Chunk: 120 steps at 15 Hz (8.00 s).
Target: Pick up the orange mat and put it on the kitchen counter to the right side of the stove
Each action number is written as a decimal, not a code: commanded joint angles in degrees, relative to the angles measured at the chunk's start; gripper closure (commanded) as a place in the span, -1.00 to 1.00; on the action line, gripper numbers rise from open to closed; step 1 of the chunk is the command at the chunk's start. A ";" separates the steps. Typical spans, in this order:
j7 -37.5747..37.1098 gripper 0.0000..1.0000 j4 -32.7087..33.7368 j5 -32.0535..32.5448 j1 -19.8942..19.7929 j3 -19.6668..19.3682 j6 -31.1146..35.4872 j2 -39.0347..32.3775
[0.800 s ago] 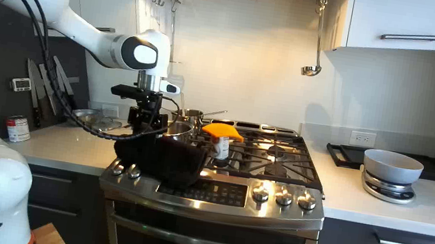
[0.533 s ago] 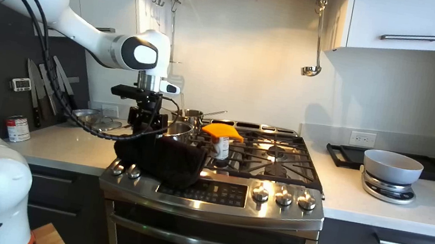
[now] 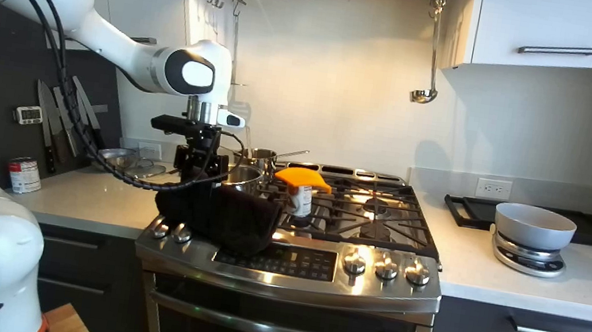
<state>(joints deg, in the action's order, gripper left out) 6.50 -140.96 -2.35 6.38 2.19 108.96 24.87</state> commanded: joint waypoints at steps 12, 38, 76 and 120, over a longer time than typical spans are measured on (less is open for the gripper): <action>1.35 -1.00 2.32 -1.71 -0.18 -0.77 0.27 -0.86; 24.16 -1.00 17.42 -50.32 -16.54 -21.20 -0.51 -19.53; 12.61 0.98 48.94 -73.06 -28.34 -14.89 -28.98 -52.26; 1.24 0.98 96.89 -82.98 -38.40 -13.11 14.56 -90.23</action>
<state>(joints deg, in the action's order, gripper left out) 10.32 -47.96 -89.33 -30.12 -13.58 122.35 -62.28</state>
